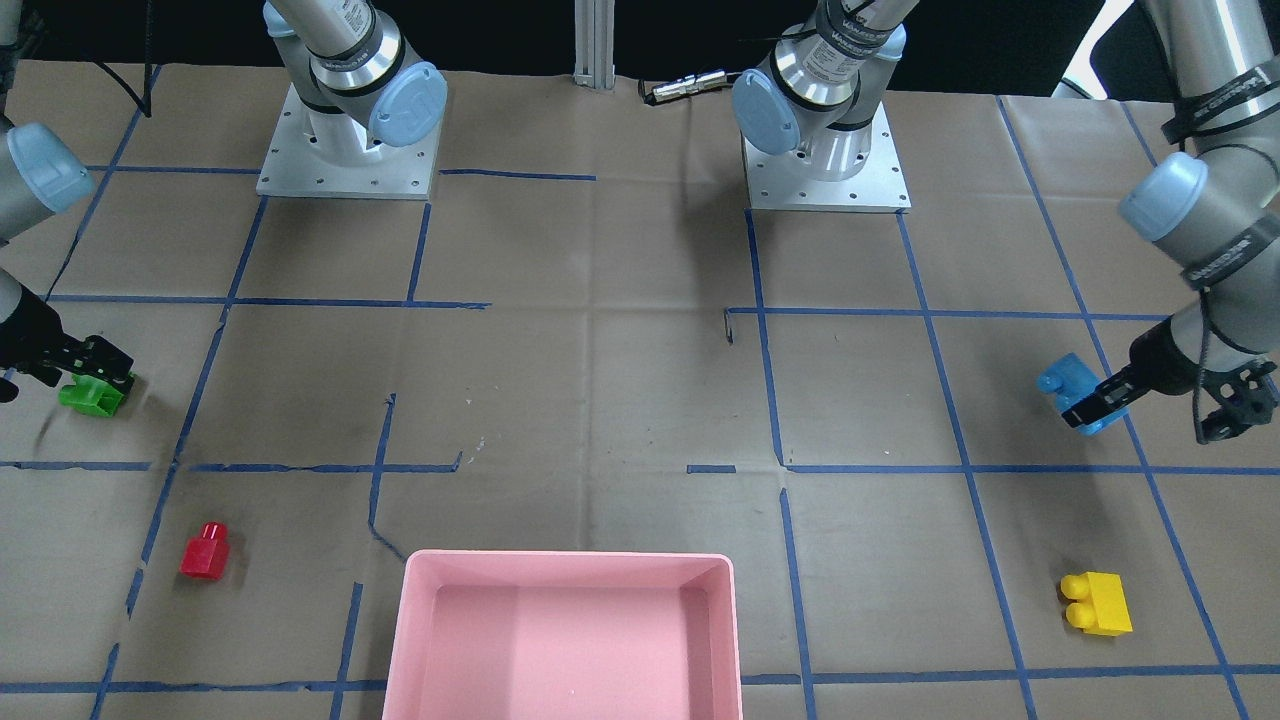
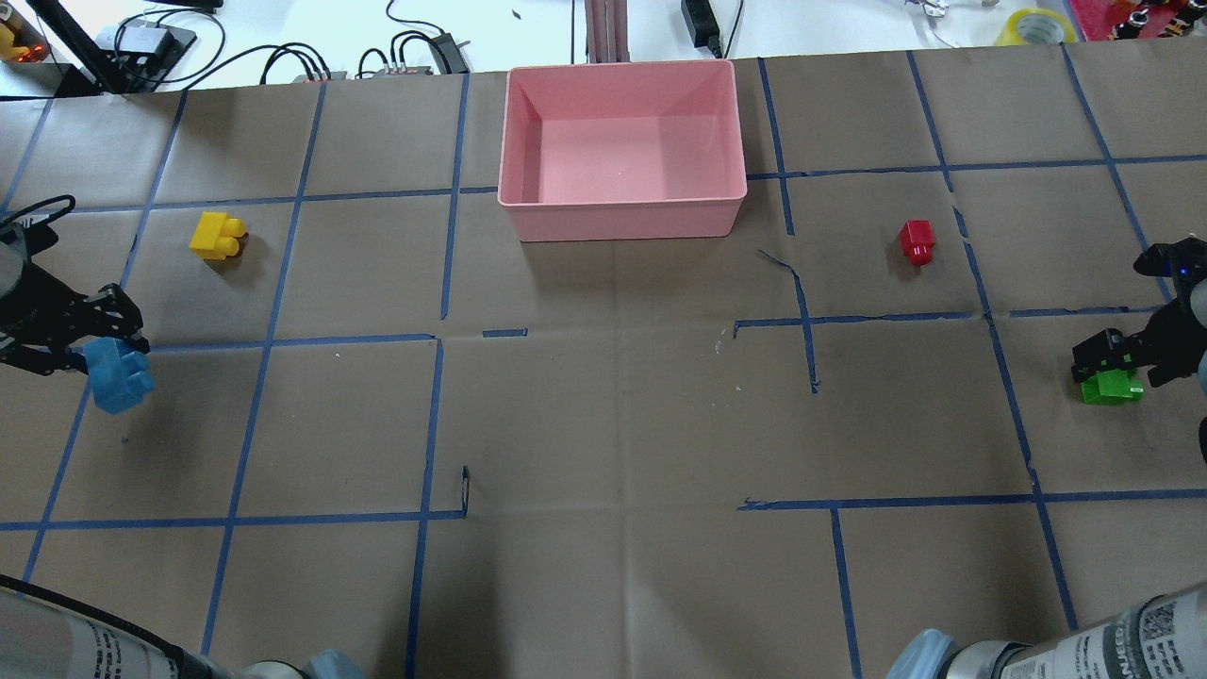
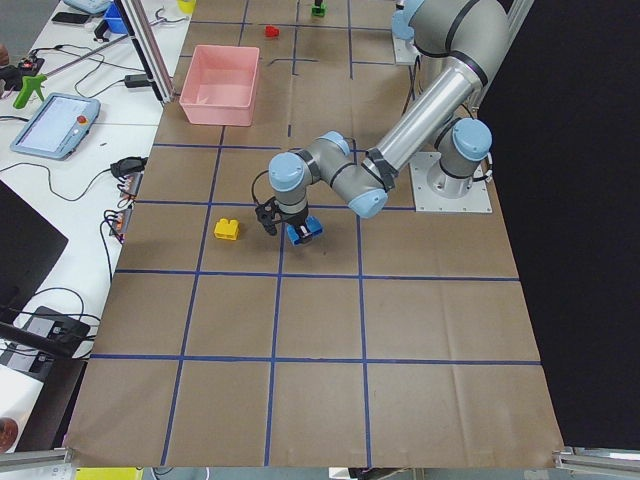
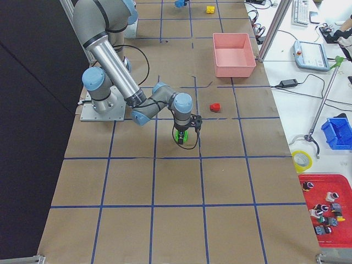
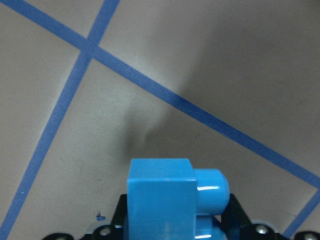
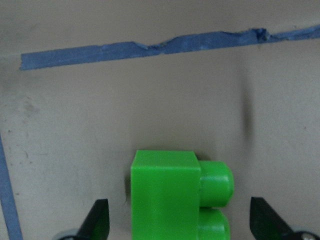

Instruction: Put all blocks into box

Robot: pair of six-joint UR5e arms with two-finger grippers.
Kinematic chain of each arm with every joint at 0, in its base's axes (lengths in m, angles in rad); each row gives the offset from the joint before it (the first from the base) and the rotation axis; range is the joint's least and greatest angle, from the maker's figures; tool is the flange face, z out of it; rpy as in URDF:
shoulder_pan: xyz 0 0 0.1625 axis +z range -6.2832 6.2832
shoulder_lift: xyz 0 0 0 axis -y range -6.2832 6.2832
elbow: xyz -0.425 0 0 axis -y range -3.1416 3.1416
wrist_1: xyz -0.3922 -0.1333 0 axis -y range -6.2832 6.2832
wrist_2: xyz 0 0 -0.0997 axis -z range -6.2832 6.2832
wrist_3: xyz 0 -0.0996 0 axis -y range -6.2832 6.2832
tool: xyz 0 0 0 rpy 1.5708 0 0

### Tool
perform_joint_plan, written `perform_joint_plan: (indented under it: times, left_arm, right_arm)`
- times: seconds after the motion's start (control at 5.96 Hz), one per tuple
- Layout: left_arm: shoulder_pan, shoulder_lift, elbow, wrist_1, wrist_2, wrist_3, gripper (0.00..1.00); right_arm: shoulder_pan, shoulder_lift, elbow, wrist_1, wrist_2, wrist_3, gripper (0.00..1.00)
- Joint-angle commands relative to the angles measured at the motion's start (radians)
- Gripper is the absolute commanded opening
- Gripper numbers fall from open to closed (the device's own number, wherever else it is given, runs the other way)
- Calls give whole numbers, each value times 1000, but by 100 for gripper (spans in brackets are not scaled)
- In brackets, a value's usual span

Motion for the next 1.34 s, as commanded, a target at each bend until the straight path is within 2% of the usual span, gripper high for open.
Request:
perform_joint_plan:
  times: [0.0, 0.17, 0.5, 0.67, 0.84, 1.01, 1.18]
  left_arm:
    - [-58, 13, 259, -236, -1, 0, 13]
    - [-113, 13, 323, -246, -6, 0, 13]
    - [-321, -10, 417, -243, -16, -56, 13]
    - [-444, -59, 481, -243, -21, -145, 13]
    - [-548, -120, 564, -245, -42, -202, 13]
    - [-627, -183, 659, -269, -96, -253, 14]
    - [-685, -247, 746, -304, -122, -273, 13]
  right_arm:
    - [-1, 1, 0, 2, 1, -14, 98]
    - [-1, -2, -1, 4, -2, -44, 67]
    - [-1, -2, -1, 5, -5, -48, 16]
    - [-1, -15, -7, 10, -9, -49, 9]
    - [-1, -54, -26, 60, -37, -51, 7]
    - [1, -108, -85, 162, -39, -51, 7]
    - [5, -142, -158, 209, -34, -63, 7]
